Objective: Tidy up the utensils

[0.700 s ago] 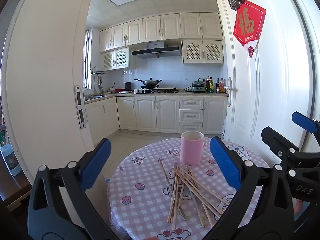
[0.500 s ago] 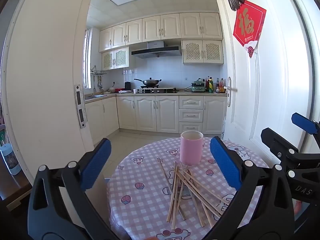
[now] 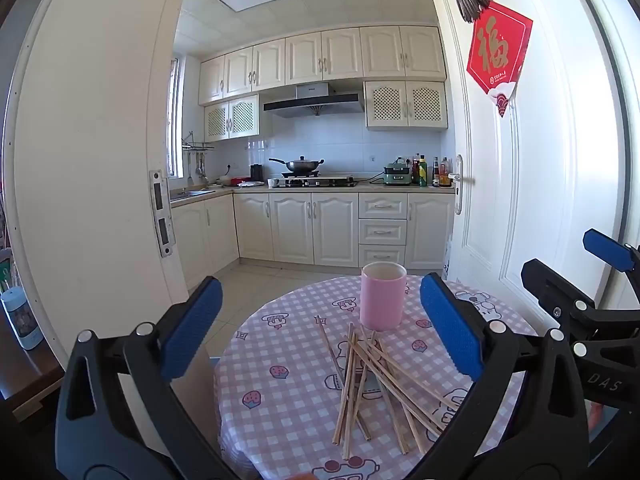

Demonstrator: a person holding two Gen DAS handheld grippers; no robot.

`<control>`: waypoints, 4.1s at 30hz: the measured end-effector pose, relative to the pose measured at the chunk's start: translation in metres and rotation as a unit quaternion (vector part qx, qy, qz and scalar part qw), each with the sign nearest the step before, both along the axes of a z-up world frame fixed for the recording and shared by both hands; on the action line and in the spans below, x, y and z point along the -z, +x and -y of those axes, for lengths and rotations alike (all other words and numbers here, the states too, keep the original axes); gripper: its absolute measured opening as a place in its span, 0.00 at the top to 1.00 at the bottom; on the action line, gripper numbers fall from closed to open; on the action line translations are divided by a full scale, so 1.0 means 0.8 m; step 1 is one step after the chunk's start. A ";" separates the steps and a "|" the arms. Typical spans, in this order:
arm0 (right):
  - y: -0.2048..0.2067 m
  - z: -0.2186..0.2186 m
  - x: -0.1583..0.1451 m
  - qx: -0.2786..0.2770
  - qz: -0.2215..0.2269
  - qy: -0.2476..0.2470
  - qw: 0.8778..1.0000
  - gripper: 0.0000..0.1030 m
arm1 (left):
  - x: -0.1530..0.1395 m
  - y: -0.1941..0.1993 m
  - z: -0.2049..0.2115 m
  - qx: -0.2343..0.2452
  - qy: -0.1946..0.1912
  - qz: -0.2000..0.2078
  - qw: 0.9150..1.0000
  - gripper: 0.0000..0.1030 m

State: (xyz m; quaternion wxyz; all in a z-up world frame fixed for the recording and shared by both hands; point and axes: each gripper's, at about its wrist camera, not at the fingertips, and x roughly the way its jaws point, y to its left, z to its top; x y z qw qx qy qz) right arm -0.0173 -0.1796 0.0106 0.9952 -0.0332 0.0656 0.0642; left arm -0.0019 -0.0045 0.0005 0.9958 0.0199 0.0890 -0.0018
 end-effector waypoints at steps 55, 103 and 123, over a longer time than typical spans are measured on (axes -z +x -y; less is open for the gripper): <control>0.008 0.003 0.001 0.003 -0.004 0.002 1.000 0.06 | 0.003 0.006 -0.005 -0.002 0.000 -0.002 1.000 0.06; 0.088 -0.004 0.021 -0.009 -0.062 -0.001 0.998 0.06 | 0.020 0.097 -0.005 0.003 0.014 -0.066 0.998 0.06; 0.179 -0.002 0.122 -0.067 -0.253 0.004 0.965 0.21 | 0.136 0.204 -0.045 0.063 -0.026 -0.317 0.946 0.23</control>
